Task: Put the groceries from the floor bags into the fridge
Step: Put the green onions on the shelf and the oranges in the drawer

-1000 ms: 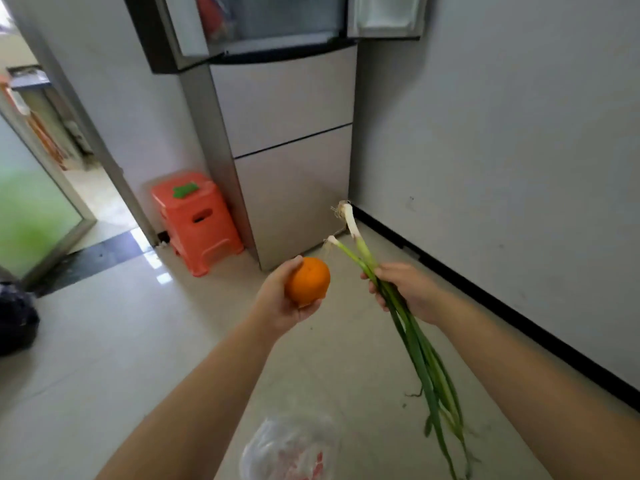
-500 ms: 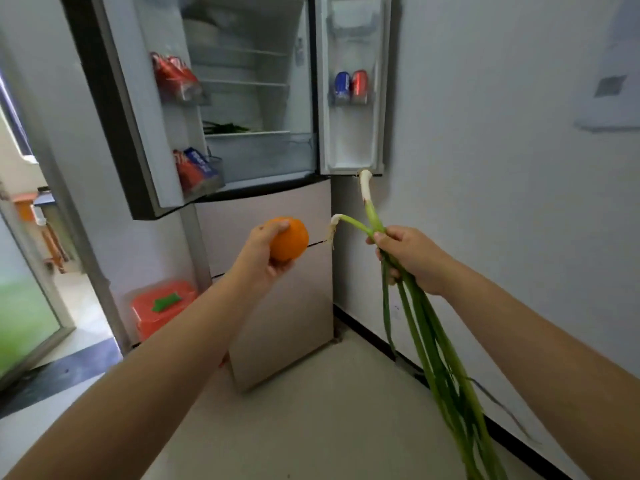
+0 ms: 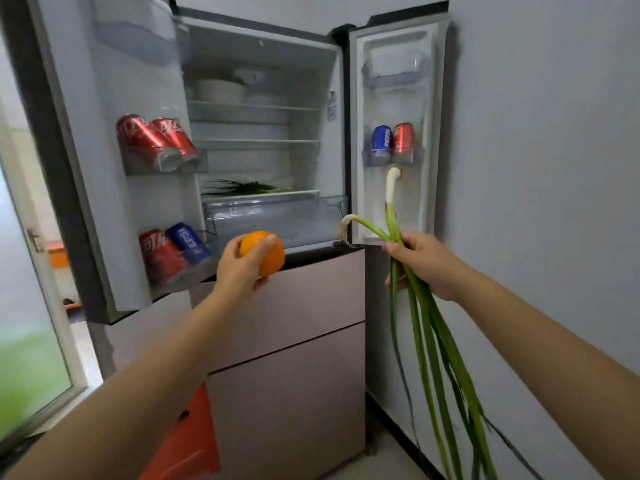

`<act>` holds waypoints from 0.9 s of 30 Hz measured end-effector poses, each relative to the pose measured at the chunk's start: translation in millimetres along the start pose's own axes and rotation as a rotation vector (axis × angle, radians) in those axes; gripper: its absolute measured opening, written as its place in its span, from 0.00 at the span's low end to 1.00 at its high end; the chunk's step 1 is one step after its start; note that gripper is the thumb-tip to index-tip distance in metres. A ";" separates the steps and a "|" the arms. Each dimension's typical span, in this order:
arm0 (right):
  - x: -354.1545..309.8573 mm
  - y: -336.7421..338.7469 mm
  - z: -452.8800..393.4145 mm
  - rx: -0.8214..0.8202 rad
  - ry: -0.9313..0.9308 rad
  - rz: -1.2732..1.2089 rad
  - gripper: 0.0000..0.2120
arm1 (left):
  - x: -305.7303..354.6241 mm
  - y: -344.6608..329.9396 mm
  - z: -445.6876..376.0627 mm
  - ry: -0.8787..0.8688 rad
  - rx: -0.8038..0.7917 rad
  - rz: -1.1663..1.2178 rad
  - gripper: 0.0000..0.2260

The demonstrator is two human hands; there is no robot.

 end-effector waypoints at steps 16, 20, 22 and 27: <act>10.1 -2.5 -385.1 -0.075 0.179 -0.200 0.12 | -12.2 -70.3 -268.1 -0.235 0.242 -0.317 0.19; -11.4 -38.2 -473.2 -0.102 0.120 -0.680 0.14 | -8.1 -66.6 -328.1 -0.287 0.281 -0.367 0.18; -15.8 -57.9 -515.6 -0.096 0.065 -0.895 0.13 | -1.3 -65.8 -359.9 -0.338 0.274 -0.383 0.16; -14.6 -107.0 -608.2 -0.034 -0.057 -1.191 0.15 | 10.8 -63.5 -445.5 -0.351 0.209 -0.420 0.16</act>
Point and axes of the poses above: each hand's wrist, its own z-axis away from the middle knuckle, its own y-axis out of the back of the hand, x = y × z, the point moved 3 cm from there along -z, towards the middle knuckle
